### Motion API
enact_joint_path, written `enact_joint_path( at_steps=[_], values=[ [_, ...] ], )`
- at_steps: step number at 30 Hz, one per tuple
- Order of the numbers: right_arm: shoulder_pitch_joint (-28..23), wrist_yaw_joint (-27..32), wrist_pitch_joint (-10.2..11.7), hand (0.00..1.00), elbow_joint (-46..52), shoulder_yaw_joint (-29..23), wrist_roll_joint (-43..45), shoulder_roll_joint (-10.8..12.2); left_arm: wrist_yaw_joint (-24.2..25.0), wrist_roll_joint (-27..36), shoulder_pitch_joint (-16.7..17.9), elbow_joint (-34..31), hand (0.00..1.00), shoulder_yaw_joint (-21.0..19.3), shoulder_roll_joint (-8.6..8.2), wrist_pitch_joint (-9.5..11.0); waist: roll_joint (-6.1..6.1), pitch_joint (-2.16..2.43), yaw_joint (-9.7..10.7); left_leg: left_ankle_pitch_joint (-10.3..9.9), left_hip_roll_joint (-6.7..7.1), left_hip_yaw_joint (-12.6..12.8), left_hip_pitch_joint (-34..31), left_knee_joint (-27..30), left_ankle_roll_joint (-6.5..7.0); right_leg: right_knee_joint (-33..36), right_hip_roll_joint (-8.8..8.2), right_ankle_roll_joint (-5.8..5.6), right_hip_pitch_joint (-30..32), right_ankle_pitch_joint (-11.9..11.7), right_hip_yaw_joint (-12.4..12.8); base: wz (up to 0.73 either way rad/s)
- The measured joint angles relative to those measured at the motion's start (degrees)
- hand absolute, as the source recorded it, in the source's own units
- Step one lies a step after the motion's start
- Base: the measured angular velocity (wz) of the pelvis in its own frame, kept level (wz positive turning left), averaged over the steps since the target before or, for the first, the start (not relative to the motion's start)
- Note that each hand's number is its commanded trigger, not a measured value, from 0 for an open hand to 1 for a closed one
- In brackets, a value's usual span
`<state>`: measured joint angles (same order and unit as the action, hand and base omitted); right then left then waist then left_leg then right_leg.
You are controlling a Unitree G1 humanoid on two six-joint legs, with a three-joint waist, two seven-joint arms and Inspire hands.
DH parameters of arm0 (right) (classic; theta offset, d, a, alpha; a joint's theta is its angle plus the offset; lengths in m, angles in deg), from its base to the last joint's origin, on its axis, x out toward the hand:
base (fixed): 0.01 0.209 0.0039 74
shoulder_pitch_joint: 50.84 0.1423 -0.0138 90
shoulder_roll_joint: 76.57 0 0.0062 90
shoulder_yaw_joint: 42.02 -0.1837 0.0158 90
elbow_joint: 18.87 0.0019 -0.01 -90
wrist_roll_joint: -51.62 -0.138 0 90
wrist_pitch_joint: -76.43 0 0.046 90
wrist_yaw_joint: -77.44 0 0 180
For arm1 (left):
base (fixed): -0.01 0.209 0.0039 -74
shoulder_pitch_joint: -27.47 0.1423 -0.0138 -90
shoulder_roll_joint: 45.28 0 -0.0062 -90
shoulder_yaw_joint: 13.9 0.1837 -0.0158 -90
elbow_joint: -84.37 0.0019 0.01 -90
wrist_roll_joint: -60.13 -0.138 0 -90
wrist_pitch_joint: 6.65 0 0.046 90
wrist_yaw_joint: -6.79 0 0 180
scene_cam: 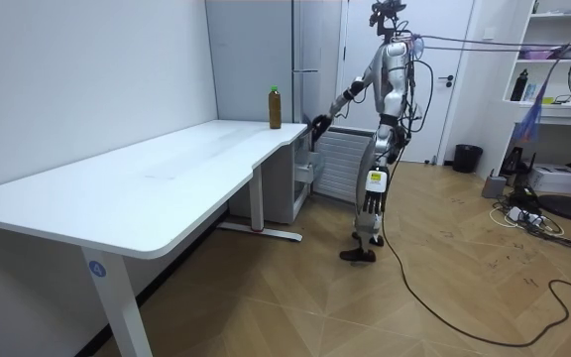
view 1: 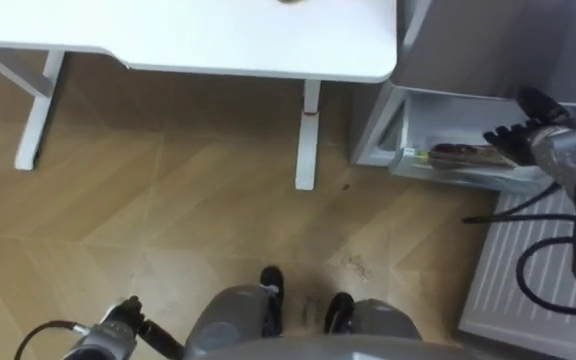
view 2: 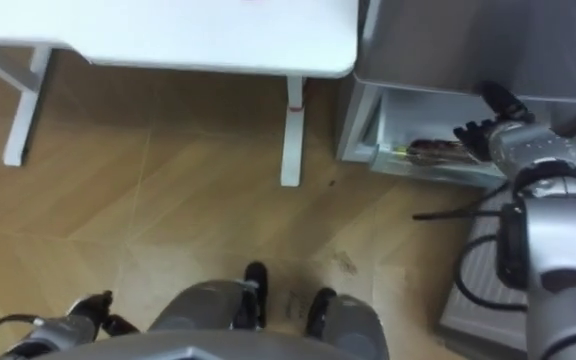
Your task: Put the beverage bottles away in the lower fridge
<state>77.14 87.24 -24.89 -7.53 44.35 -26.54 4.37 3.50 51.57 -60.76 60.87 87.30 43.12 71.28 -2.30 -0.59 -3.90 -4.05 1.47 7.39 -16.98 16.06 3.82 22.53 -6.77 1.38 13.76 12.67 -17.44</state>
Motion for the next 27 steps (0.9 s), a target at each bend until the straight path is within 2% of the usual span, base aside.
enact_joint_path(
  at_steps=[3,5,7,10,14,19,23,27],
  values=[
    [-1.08,-1.88,-0.37,0.0,0.09,-0.01,-0.06,-0.03,0.08,-0.28,1.41,-1.49,0.0,-1.99,0.12,-0.63,-0.45,0.36,0.65,-0.06,0.17,0.04,1.13,-0.76,0.1,-1.08,0.06,-0.25,-1.28,-0.25,-0.13,0.0],
    [-2.8,-3.08,-0.42,0.0,0.86,-0.02,-0.07,-0.07,0.16,-1.01,2.46,-2.07,0.0,-2.52,0.21,-1.2,-0.52,0.36,0.95,-0.11,0.19,0.01,2.68,-1.38,0.17,-2.53,0.89,-0.65,-3.16,-0.59,0.14,0.04],
    [-5.56,-3.45,-0.85,0.0,3.88,-0.04,0.19,-0.07,0.73,-0.97,3.28,-2.69,0.0,-4.15,0.3,-1.46,-0.59,0.56,1.64,-0.25,0.21,-0.04,4.98,-2.66,0.14,-4.81,1.01,-0.96,-5.64,-0.91,0.19,0.03],
    [-9.36,-4.53,-1.02,0.0,8.14,-0.11,2.77,-0.35,1.03,-0.95,4.54,-3.48,0.0,-6.63,0.36,-1.9,-0.8,0.6,2.4,-0.54,0.19,0.23,7.19,-3.55,-0.02,-6.9,1.85,-1.09,-8.39,-1.31,0.21,0.0],
    [-14.55,-4.91,-1.21,0.0,13.5,-0.07,4.85,-0.42,0.87,-0.89,5.4,-3.89,0.0,-6.73,0.33,-2.6,-1.25,0.75,2.78,-1.31,0.15,0.4,10.13,-4.21,-0.3,-8.87,2.22,-1.2,-11.75,-1.56,0.29,-0.06],
    [-21.53,-5.77,-0.74,0.0,20.1,-0.01,6.51,0.98,-0.22,-0.69,6.47,-5.83,0.0,-6.81,0.2,-2.25,-1.75,0.98,3.13,-2.08,0.07,0.47,13.17,-5.34,-0.85,-11.13,2.91,-1.3,-15.01,-1.61,1.36,-0.07],
    [-28.12,-6.32,0.46,0.0,21.55,0.06,6.87,2.87,-1.62,-0.35,7.16,-5.72,0.0,-7.79,-0.51,-2.19,-1.89,1.31,2.1,-3.28,-0.23,0.8,14.79,-5.17,-1.22,-12.31,3.36,-1.3,-17.12,-1.61,1.75,-0.08],
    [-35.54,-7.26,0.98,0.0,20.62,0.02,8.69,7.19,-2.77,0.09,9.23,-5.86,0.0,-11.86,-3.25,-1.87,-1.04,1.0,2.14,-4.82,-0.62,0.88,16.09,-4.26,-1.58,-13.08,3.81,-1.35,-19.08,-1.55,1.82,-0.05]
  ],
)
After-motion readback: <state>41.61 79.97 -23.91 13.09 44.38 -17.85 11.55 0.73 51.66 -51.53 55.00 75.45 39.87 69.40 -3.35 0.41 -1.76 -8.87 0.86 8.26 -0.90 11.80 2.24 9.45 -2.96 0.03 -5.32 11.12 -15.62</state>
